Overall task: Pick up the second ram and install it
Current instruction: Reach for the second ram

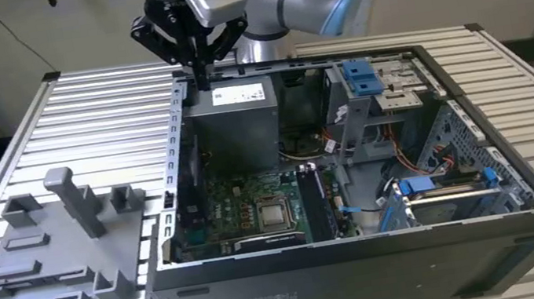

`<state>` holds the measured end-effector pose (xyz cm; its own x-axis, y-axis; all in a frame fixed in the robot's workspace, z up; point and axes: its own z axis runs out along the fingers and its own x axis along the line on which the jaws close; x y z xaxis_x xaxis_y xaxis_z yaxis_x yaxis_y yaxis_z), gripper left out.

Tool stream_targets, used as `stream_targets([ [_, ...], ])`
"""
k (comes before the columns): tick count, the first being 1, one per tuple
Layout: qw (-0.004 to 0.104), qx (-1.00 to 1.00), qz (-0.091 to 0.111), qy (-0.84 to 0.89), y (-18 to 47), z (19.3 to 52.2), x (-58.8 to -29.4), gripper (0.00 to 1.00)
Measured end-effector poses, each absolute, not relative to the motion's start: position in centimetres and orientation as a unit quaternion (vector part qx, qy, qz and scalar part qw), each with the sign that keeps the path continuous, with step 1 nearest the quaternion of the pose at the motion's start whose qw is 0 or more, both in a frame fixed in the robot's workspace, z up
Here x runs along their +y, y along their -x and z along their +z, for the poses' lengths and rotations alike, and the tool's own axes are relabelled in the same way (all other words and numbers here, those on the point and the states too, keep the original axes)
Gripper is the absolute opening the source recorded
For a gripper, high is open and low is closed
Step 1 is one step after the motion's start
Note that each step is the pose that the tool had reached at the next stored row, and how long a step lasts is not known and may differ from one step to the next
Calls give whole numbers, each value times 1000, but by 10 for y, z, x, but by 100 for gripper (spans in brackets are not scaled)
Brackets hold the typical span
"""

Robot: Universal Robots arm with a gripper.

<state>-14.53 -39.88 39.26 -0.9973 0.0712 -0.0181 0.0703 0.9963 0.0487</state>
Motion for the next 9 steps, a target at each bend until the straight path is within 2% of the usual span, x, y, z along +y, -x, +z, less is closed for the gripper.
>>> stream_targets([
  [9, 10, 999, 24, -35, 157, 392, -399, 11],
])
